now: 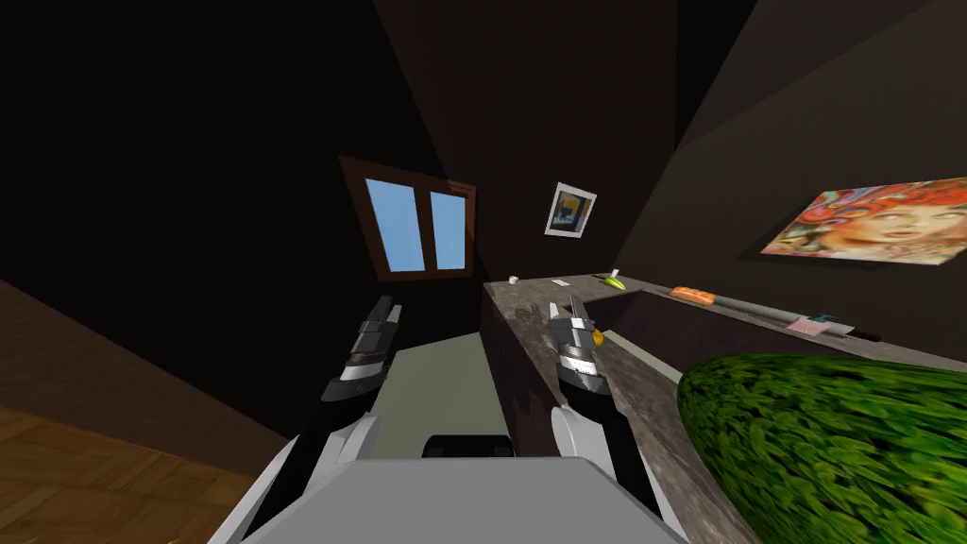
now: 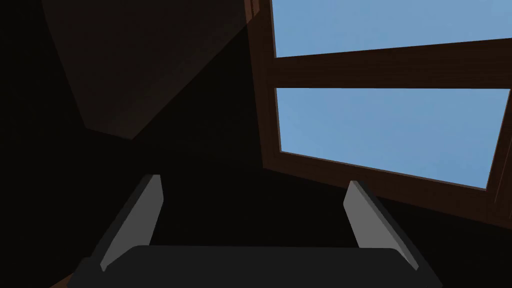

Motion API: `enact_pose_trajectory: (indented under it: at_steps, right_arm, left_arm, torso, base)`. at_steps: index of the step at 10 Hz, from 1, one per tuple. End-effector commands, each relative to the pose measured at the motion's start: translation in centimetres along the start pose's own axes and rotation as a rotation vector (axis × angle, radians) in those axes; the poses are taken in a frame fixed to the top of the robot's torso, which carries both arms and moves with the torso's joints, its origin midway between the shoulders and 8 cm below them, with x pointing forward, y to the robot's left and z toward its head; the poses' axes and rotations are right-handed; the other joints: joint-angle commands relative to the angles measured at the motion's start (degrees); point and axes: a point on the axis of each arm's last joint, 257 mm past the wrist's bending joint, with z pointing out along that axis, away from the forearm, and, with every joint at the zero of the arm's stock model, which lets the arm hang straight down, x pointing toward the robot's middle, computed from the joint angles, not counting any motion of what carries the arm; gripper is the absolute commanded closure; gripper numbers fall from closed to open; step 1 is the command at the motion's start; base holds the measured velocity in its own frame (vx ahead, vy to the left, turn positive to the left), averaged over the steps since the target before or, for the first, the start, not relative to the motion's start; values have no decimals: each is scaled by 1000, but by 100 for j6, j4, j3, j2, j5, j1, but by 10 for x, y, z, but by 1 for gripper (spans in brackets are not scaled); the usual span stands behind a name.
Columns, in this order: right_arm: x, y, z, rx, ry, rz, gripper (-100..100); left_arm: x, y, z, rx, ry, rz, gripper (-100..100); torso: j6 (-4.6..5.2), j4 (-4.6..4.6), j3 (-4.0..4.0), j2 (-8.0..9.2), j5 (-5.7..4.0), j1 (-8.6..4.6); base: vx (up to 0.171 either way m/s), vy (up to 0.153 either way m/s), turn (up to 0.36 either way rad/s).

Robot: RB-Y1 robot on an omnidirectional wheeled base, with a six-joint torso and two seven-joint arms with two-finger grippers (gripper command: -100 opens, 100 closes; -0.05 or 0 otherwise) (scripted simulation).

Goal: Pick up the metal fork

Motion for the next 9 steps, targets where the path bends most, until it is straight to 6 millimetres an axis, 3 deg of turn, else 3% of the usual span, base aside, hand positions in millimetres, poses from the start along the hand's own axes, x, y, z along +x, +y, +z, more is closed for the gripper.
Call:
enact_pose_trajectory:
  at_steps: [1,9]
  right_arm:
    - [5,1,0,-2,41,-19,-100]
    - [22,-5,-6,10,218,-112,-100]
  left_arm:
    - [0,0,0,0,0,0,0]
    - [0,0,0,0,0,0,0]
  torso:
    - [0,0,0,0,0,0]
    - [-2,-4,-11,-19,6,24]
  base:
    - [17,37,103]
    - [42,65,114]
